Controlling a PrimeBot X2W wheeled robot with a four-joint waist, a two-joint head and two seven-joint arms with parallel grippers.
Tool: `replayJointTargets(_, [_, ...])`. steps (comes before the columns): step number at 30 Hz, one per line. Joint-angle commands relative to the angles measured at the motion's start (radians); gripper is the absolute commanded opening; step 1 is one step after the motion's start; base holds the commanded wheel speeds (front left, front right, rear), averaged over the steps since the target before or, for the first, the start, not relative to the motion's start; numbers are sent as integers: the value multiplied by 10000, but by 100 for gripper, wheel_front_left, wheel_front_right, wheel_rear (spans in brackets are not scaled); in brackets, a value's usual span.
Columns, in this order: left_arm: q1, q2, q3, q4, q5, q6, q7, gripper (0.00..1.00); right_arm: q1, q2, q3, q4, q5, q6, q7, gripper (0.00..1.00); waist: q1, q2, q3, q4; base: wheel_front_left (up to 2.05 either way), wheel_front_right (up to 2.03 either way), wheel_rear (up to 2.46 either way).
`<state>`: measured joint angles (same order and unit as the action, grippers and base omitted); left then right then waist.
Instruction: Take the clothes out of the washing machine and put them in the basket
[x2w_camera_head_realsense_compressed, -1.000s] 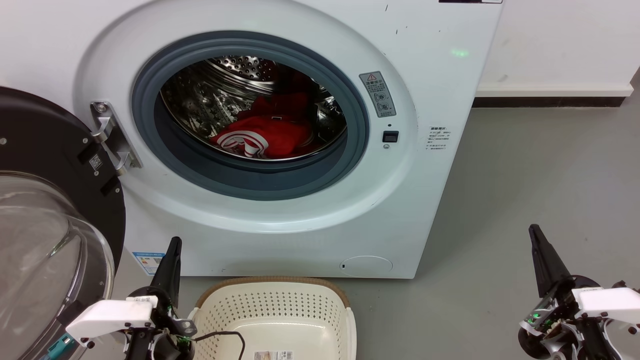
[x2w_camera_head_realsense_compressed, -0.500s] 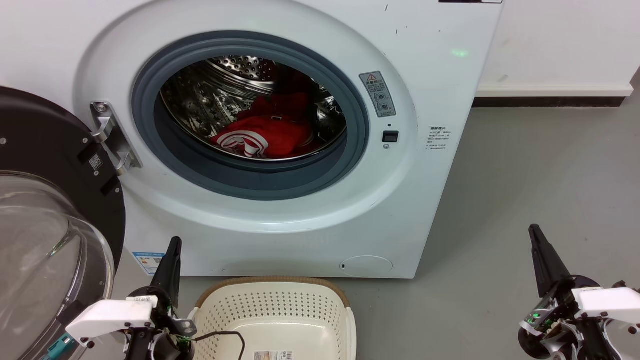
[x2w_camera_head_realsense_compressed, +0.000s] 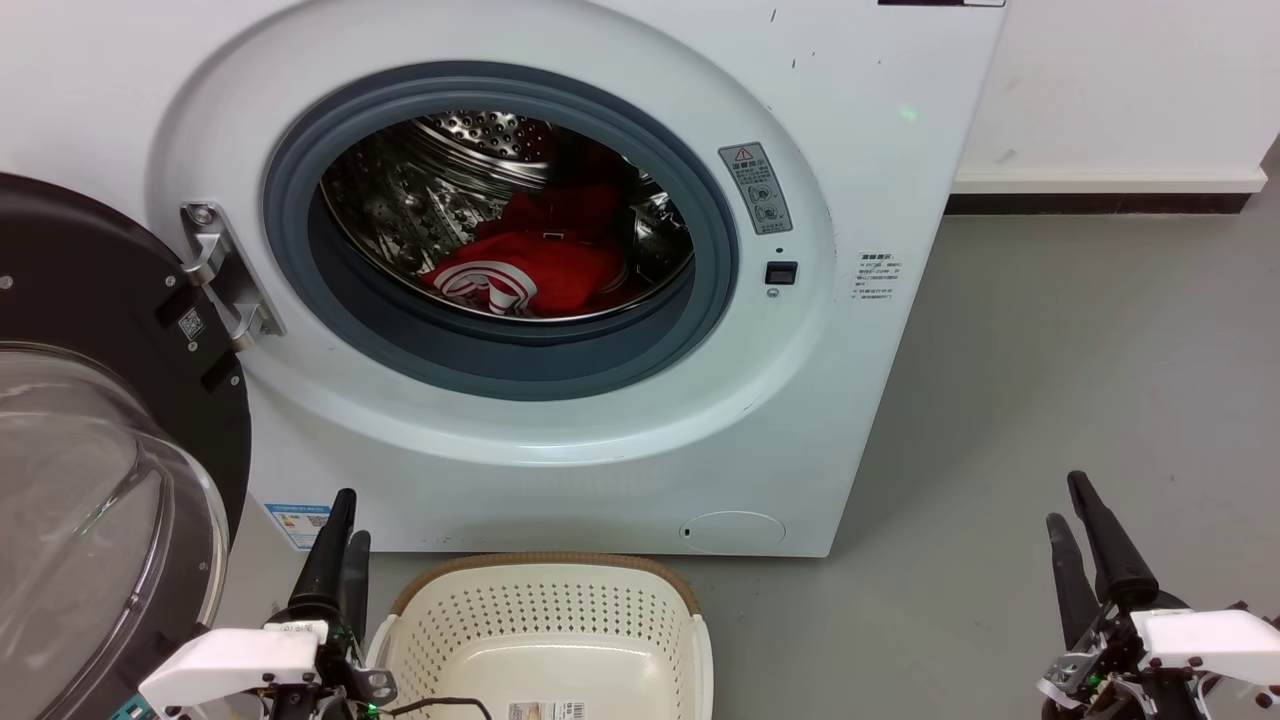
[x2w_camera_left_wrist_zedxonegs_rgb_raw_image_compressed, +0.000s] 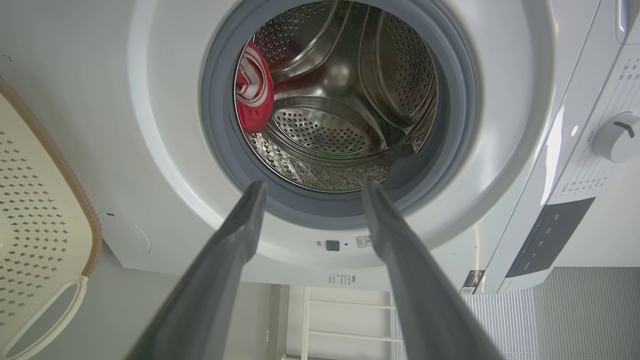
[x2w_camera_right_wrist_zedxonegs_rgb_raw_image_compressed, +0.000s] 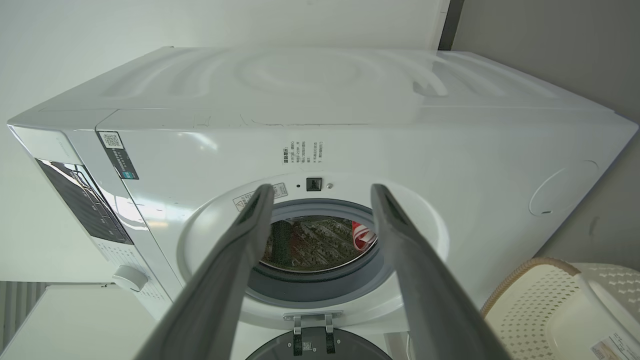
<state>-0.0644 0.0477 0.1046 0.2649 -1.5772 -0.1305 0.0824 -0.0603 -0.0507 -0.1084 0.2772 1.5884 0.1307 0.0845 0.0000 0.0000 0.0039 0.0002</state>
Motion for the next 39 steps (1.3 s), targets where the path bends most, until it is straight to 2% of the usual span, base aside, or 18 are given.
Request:
replayJointTargets(1, [-132, 19, 22, -266, 362, -1, -133, 100, -119, -10, -18, -215, -294, 0, -136, 100, 0, 0, 4, 0, 0, 0, 0])
replayJointTargets(9, [-54, 21, -61, -684, 1945, 259, -509, 100, -6, -9, -78, -611, -1816, 0, -513, 100, 0, 0, 29, -1, 0, 0, 0])
replayJointTargets(24, [161, 24, -507, -1247, 4997, 1016, -1126, 100, 333, -9, 266, -1679, -5634, 0, -1137, 100, 0, 0, 70, -1, 0, 0, 0])
replayJointTargets(39, [335, 27, -885, -1398, 7293, 1471, -1654, 100, 657, -7, 444, -2106, -8324, 1, -1667, 100, 0, 0, 78, 13, 0, 0, 0])
